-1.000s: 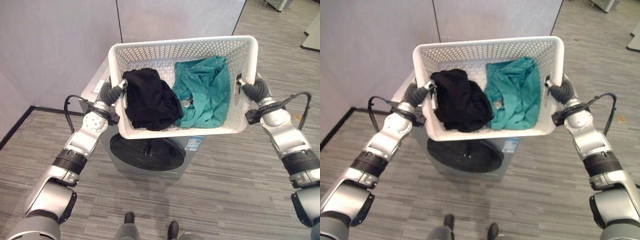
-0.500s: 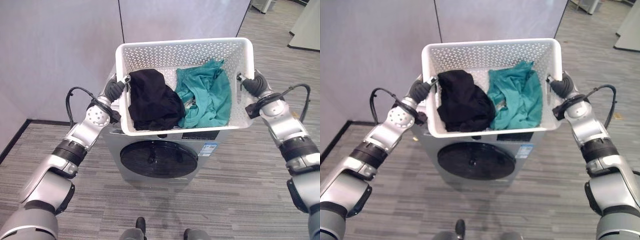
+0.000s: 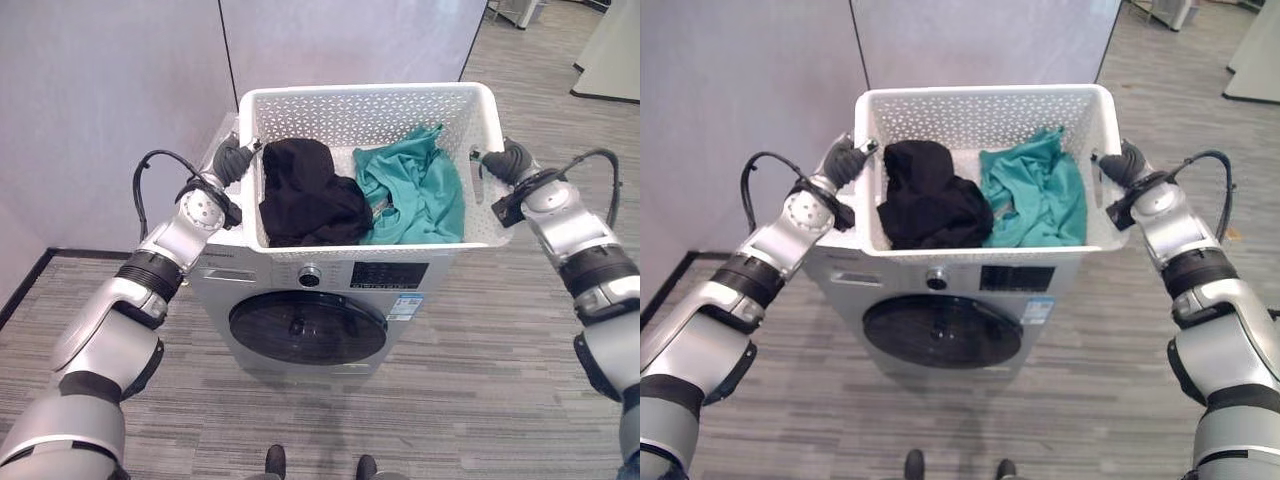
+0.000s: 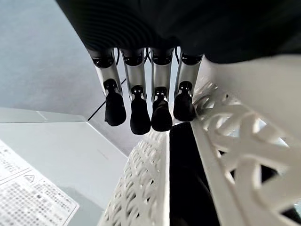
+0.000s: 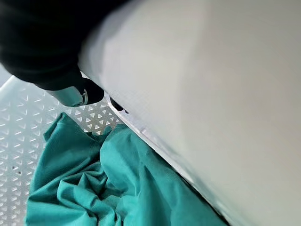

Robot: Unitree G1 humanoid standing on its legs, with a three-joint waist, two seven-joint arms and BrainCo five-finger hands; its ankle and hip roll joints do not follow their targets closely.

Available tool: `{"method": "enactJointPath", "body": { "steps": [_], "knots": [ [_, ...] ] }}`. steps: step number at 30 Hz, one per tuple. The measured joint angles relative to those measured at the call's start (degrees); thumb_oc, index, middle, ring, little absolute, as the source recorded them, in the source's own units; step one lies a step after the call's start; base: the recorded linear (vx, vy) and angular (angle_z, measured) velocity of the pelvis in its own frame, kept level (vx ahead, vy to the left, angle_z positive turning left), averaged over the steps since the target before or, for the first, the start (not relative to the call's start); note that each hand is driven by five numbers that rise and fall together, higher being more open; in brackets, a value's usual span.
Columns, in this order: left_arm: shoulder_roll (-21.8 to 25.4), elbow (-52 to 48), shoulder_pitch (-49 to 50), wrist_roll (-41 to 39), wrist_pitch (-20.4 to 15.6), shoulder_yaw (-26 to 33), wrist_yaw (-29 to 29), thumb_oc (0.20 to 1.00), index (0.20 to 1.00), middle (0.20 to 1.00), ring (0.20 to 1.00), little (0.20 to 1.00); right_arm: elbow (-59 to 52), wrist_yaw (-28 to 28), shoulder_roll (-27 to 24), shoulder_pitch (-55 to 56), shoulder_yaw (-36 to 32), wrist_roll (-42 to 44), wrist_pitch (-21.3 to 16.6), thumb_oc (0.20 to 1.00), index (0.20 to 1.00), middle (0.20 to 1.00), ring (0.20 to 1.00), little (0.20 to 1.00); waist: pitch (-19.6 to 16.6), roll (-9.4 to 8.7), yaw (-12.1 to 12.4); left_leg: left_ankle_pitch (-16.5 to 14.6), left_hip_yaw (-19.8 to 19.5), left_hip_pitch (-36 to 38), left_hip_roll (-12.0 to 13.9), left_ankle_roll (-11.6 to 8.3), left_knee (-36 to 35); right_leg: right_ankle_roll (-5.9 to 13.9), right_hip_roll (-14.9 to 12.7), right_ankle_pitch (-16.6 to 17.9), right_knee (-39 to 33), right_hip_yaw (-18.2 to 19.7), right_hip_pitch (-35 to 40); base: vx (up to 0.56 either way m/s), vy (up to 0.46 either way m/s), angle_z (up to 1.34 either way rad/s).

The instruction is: Grab the laundry basket,head to the washer,open it,put in the laundry and shut it.

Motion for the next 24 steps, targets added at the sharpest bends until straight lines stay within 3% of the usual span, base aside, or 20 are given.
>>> {"method": "enactJointPath", "body": {
  "steps": [2, 4, 8, 10, 11, 15, 18, 24],
  "knots": [
    [-0.04, 0.72, -0.37, -0.75, -0.21, -0.01, 0.06, 0.200, 0.200, 0.200, 0.200, 0.200, 1.19, 0.01, 0.61, -0.49, 0.52, 0.23, -0.01, 0.200, 0.200, 0.200, 0.200, 0.200, 0.06, -0.13, 1.20, -1.06, -0.92, -2.09, 1.27, -1.72, 4.40, -1.23, 1.34, -1.72, 1.43, 0.38, -1.00, 0.05, -0.058, 0.02],
    [-0.03, 1.80, -0.56, -2.24, -0.21, -0.16, 0.05, 0.200, 0.200, 0.200, 0.200, 0.200, 3.58, 0.11, 1.33, -2.67, 3.26, 1.05, -0.02, 0.200, 0.200, 0.200, 0.200, 0.200, 0.08, -0.40, 2.74, -1.00, -1.83, -4.52, 2.11, -1.85, 9.23, -2.27, 2.03, -1.40, 1.64, 0.15, -0.72, 0.13, 0.040, -0.03],
    [0.21, 1.90, -0.71, -2.88, -0.46, -0.35, 0.05, 0.200, 0.200, 0.200, 0.200, 0.200, 7.93, 0.12, 3.64, -3.96, 3.87, 1.18, -0.29, 0.200, 0.200, 0.200, 0.200, 0.200, 0.47, -0.87, 5.23, -2.25, -1.37, -3.64, 2.91, -1.73, 6.71, -2.87, 2.12, -1.44, 0.19, 1.50, 0.54, 0.20, 0.177, -0.17],
    [0.06, 2.09, -0.71, -3.82, -0.45, -0.56, 0.06, 0.200, 0.200, 0.200, 0.200, 0.200, 9.26, 0.24, 4.40, -4.22, 3.61, 1.17, -0.33, 0.200, 0.200, 0.200, 0.200, 0.200, 0.18, -0.08, 5.79, -2.01, -1.46, -2.42, 3.80, -1.65, 4.48, -2.73, 2.70, -0.94, -0.02, 1.99, 1.16, 0.19, 0.186, -0.36],
    [-0.57, 2.74, -0.82, -3.83, -0.44, -1.26, 0.00, 0.200, 0.200, 0.200, 0.200, 0.200, 11.98, 0.86, 5.13, -5.21, 4.18, 1.07, -0.35, 0.200, 0.200, 0.200, 0.200, 0.200, -0.30, 0.73, 5.56, -1.94, -1.28, -1.04, 3.36, -1.59, 2.96, -1.97, 2.97, -0.85, 0.11, 2.59, 1.41, 0.09, 0.117, -0.17],
    [-4.34, 11.57, -5.24, -3.90, -0.71, -5.45, -0.11, 0.200, 0.200, 0.200, 0.200, 0.200, 22.61, 2.16, 9.37, -8.11, 3.81, 0.14, -0.19, 0.200, 0.200, 0.200, 0.200, 0.200, -1.34, -1.02, 5.23, -0.29, 0.26, 0.24, 0.42, 0.38, 0.03, -0.32, -0.46, -0.44, -0.03, 3.84, 0.69, 0.09, 0.161, -0.12],
    [-6.98, 18.93, -9.33, -3.77, 0.17, -7.74, -0.09, 0.200, 0.200, 0.200, 0.200, 0.200, 26.67, 2.31, 12.24, -11.08, 3.41, 0.05, 0.99, 0.200, 0.200, 0.200, 0.200, 0.200, -1.89, -0.91, 5.18, 0.00, 0.99, 0.40, -1.35, 1.62, -1.17, 0.94, -2.01, -0.10, -0.05, 4.60, -0.04, 0.07, 0.124, -0.06],
    [-9.17, 25.45, -12.15, -2.97, 0.26, -10.65, -0.12, 0.200, 0.200, 0.200, 0.200, 0.200, 31.48, 2.82, 14.52, -14.26, 4.19, 0.01, 1.17, 0.200, 0.200, 0.200, 0.200, 0.200, -4.06, -0.20, 5.98, 0.74, 1.47, -0.49, -2.26, 2.54, -2.99, 1.72, -3.25, 0.10, -0.05, 4.62, -1.89, 0.03, 0.063, -0.01]
  ]
}}
